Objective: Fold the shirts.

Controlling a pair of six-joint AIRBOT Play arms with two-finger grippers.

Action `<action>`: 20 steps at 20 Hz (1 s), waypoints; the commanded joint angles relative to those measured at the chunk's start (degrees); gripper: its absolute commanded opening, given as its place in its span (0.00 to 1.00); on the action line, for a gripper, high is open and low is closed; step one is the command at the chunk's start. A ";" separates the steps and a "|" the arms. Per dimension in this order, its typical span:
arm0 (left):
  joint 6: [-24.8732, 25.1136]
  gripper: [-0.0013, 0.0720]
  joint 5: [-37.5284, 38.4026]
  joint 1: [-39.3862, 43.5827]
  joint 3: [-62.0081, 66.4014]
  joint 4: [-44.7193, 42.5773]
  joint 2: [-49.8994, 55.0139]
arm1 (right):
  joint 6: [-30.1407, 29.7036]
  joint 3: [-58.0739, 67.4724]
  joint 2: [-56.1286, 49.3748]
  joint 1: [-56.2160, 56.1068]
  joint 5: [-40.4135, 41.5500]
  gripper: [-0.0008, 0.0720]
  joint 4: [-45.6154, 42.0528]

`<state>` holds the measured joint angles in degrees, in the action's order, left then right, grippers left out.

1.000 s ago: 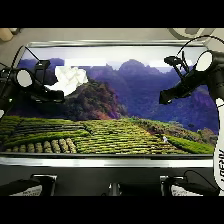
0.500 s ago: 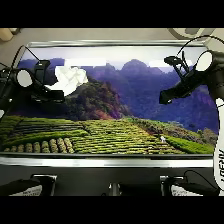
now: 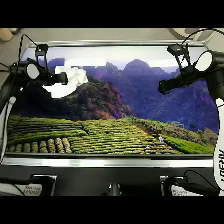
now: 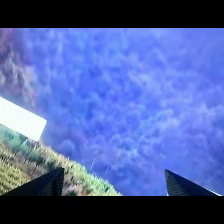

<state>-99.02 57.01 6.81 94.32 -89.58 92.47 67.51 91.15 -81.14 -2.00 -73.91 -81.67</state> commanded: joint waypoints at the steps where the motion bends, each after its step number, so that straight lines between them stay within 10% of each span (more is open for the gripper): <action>1: -3.15 0.96 7.52 -4.96 18.67 2.21 16.79 | 0.00 0.02 -0.04 0.00 3.61 0.93 0.59; 7: -4.55 0.90 7.45 -7.04 21.92 13.77 29.11 | -0.04 0.02 -0.07 0.00 1.09 0.93 0.48; 9: -4.57 0.24 8.61 -7.15 21.75 13.88 29.29 | -1.46 0.02 -0.04 0.00 1.66 0.93 0.02; 10: -4.55 0.09 9.05 -7.37 21.86 14.19 28.57 | -3.15 0.04 -0.04 0.00 2.49 0.93 0.00; 20: 17.07 0.05 -6.82 2.60 23.32 20.57 -14.71 | -7.74 4.50 17.05 0.02 12.39 0.93 -11.45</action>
<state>-88.49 56.80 4.43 117.58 -71.46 91.42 60.36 93.51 -70.83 -2.00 -66.65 -88.29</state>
